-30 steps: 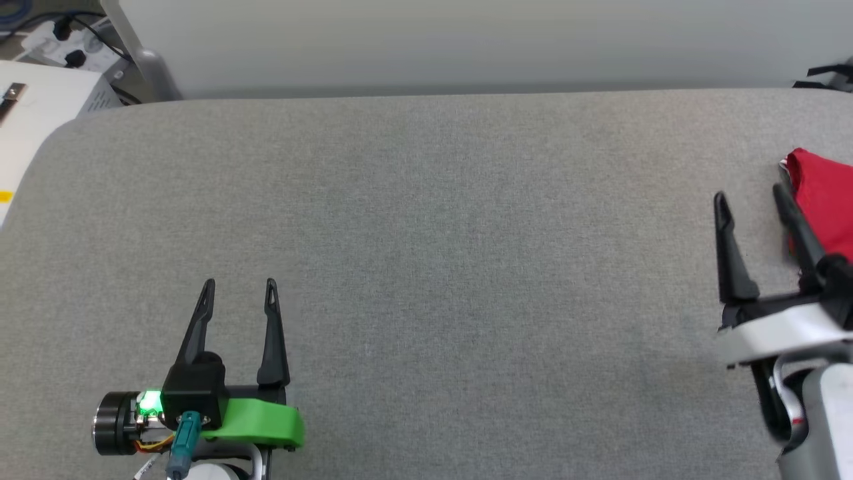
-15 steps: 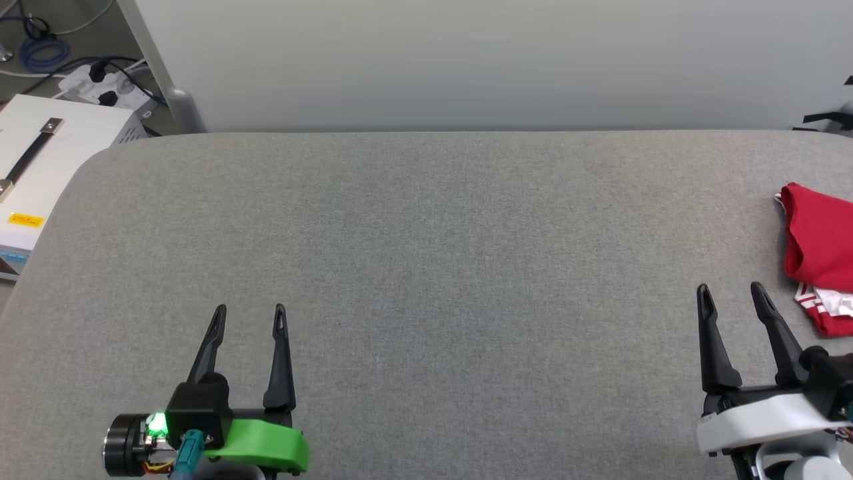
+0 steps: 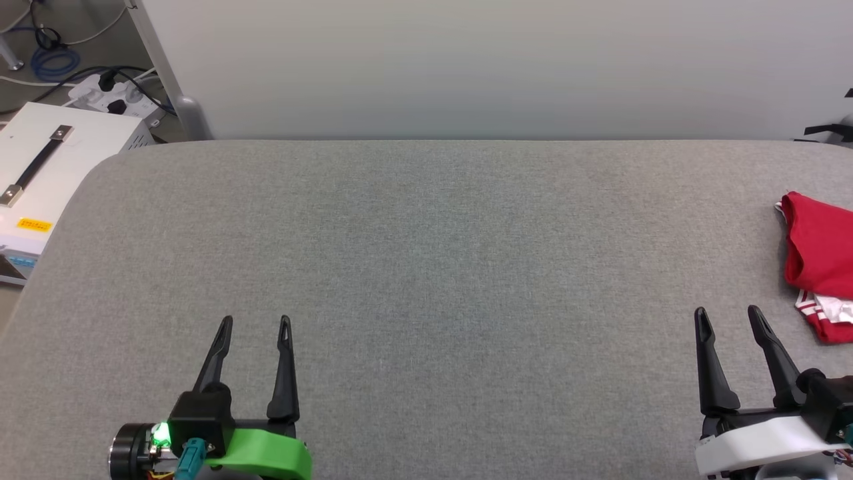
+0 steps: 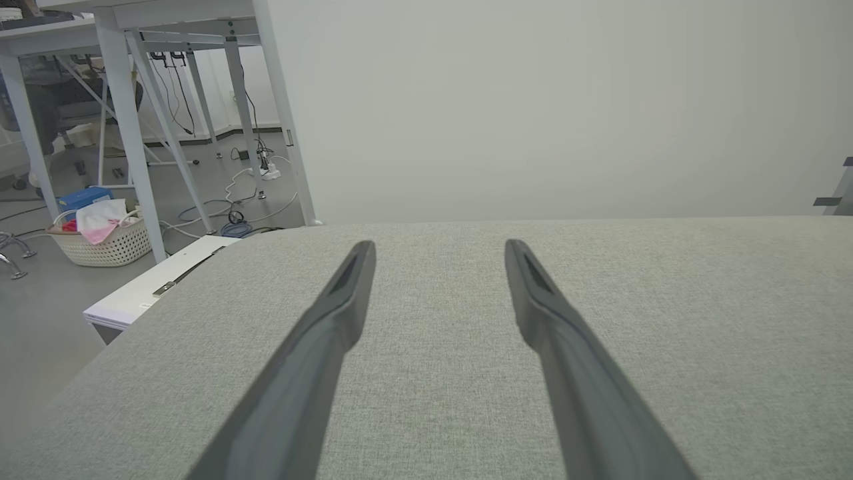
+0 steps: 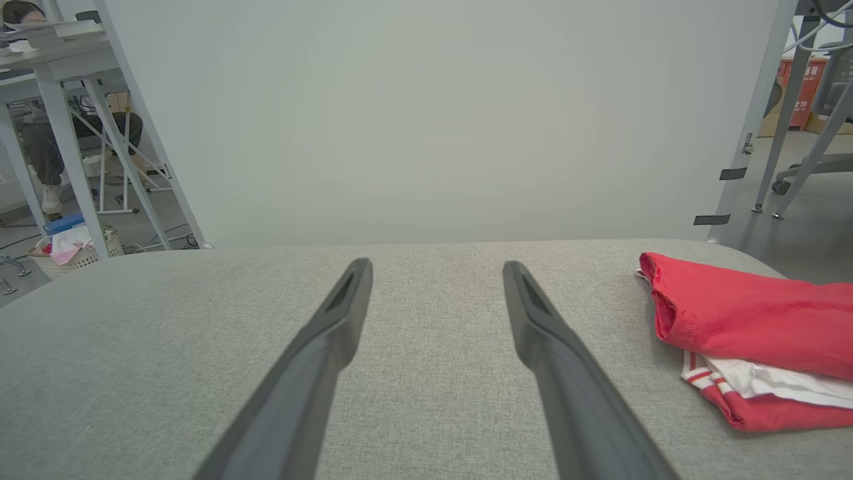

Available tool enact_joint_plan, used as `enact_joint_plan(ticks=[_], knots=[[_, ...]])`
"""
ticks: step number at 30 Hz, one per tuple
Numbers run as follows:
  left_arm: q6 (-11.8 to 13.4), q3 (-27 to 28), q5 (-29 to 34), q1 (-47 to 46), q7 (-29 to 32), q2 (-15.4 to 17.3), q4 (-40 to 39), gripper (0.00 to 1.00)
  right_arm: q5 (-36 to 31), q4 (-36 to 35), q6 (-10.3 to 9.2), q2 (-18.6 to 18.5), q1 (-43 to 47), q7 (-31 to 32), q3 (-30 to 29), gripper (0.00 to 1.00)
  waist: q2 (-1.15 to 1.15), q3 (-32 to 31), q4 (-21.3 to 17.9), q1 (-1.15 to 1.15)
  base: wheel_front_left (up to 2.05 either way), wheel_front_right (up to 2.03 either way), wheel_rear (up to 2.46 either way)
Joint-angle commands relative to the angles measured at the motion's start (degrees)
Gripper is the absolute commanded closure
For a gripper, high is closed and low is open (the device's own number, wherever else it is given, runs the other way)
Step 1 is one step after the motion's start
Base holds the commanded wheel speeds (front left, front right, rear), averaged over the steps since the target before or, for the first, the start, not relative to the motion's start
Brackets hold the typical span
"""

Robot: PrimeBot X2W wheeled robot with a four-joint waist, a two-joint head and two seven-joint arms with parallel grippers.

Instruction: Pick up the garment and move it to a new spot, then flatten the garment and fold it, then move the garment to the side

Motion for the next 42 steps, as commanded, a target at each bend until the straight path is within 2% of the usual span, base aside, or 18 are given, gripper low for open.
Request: enact_joint_plan(ticks=[1,2,42], knots=[[-0.3,0.3,-0.4,0.6,-0.3,-0.2,0.2,0.0,0.3,-0.1,-0.04,-0.1,0.6,-0.3,0.1,0.0,0.0,-0.2,0.1,0.0,0.0,0.0,0.0],[-0.1,0.1,0.0,0.0,0.0,-0.1,0.1,1.0,0.0,0.0,0.01,0.0,0.0,0.0,0.0,1.0,0.0,-0.1,0.1,0.0,0.0,0.0,0.0],[-0.3,0.8,1.0,-1.4,4.5,-0.4,0.0,1.0,-3.7,0.1,-0.01,1.0,-1.4,4.5,0.5,1.0,0.0,-0.6,-0.4,0.0,0.0,0.0,0.0]])
